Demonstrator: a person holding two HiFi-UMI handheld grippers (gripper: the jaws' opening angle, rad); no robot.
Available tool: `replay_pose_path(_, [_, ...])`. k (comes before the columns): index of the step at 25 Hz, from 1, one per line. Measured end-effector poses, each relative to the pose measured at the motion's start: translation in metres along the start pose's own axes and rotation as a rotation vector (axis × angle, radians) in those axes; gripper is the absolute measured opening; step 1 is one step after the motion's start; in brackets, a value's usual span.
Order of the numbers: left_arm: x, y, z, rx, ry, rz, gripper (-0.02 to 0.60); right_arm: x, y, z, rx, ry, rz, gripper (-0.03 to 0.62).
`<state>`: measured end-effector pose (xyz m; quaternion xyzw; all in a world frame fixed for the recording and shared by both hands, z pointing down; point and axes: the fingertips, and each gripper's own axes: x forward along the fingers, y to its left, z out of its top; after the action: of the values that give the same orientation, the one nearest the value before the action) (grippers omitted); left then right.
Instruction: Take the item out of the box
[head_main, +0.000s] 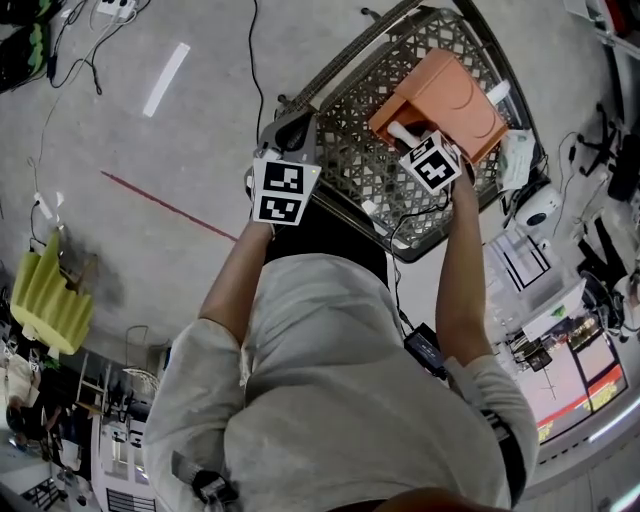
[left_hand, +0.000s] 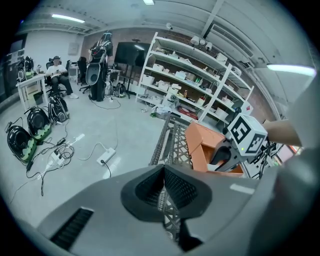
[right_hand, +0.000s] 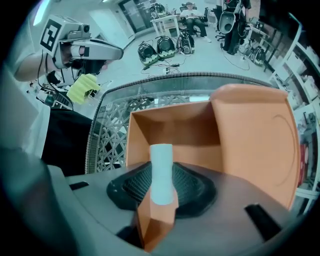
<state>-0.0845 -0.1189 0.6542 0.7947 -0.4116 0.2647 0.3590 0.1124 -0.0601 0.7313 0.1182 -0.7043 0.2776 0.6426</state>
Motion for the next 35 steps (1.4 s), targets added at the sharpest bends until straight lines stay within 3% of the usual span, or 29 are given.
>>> replay_pose_path(8, [0.004, -0.016, 0.001, 0.03, 0.005, -0.019, 0.009, -0.006, -0.004, -0.003, 0.007, -0.027, -0.061, 0.123])
replay_pose_path(19, [0.008, -0.045, 0.002, 0.082, 0.011, -0.064, 0.009, -0.029, -0.004, -0.002, 0.082, -0.164, -0.175, 0.123])
replay_pose_path(35, [0.016, -0.096, 0.011, 0.211, 0.034, -0.181, 0.009, -0.076, 0.007, -0.01, 0.323, -0.43, -0.355, 0.123])
